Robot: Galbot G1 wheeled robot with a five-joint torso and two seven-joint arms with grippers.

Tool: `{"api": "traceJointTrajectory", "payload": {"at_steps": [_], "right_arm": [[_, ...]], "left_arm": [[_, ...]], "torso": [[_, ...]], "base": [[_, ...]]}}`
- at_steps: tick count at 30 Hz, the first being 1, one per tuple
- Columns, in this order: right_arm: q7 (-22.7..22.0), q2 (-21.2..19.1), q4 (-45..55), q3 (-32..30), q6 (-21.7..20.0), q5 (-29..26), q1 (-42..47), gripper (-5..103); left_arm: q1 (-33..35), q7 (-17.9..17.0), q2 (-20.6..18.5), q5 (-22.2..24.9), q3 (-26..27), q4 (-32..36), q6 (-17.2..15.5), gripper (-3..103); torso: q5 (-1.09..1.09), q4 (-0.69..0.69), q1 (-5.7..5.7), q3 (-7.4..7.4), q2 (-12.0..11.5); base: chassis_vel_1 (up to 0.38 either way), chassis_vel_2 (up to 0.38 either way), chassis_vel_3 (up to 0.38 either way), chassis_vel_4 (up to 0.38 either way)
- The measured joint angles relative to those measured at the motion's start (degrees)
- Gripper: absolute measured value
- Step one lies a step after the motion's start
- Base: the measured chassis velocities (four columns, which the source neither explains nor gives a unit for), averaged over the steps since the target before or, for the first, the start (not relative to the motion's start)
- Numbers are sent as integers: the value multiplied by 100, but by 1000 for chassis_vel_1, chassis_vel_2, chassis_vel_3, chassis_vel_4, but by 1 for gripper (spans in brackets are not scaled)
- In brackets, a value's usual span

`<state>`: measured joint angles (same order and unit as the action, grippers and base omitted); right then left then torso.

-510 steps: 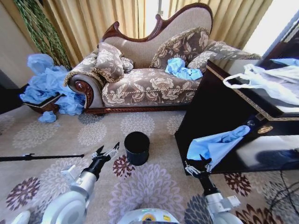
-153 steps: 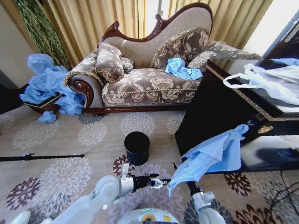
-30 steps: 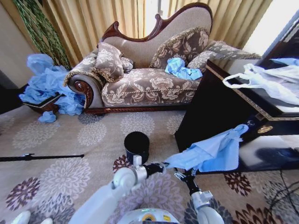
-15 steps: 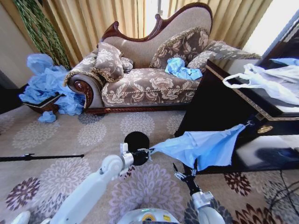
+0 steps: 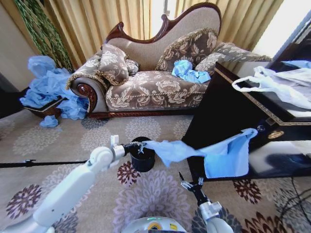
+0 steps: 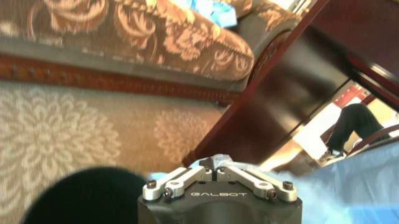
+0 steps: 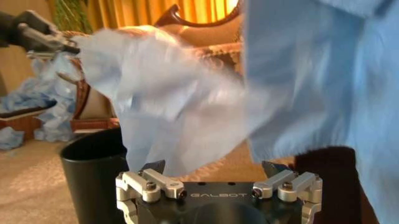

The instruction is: Place a garbage bag over the trash bin.

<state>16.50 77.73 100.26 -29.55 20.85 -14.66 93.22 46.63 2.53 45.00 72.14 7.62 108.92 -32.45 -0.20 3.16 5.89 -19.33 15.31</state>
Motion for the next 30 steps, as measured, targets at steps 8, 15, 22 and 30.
{"api": "traceJointTrajectory", "payload": {"at_steps": [8, 15, 22, 30], "right_arm": [[62, -29, 543, 123, 115, 19, 398, 100], [-62, -126, 1283, 85, 21, -200, 725, 100], [-202, -288, 2180, 37, -92, -386, 1098, 85], [-942, -651, 2641, 709, -798, -1021, 576, 57]], "left_arm": [[-205, -10, -134, 97, -90, 112, 31, 0], [-217, -59, -208, 81, -174, 250, 57, 0], [-343, -146, -207, 82, -335, 271, 64, 0], [-403, -191, -152, 89, -444, 401, 90, 0]], "torso": [[0, 1, 0, 0, 0], [0, -1, 0, 0, 0], [0, 1, 0, 0, 1], [3, -1, 0, 0, 1]], "base": [[0, 0, 0, 0], [0, 0, 0, 0], [0, 0, 0, 0], [0, 0, 0, 0]]}}
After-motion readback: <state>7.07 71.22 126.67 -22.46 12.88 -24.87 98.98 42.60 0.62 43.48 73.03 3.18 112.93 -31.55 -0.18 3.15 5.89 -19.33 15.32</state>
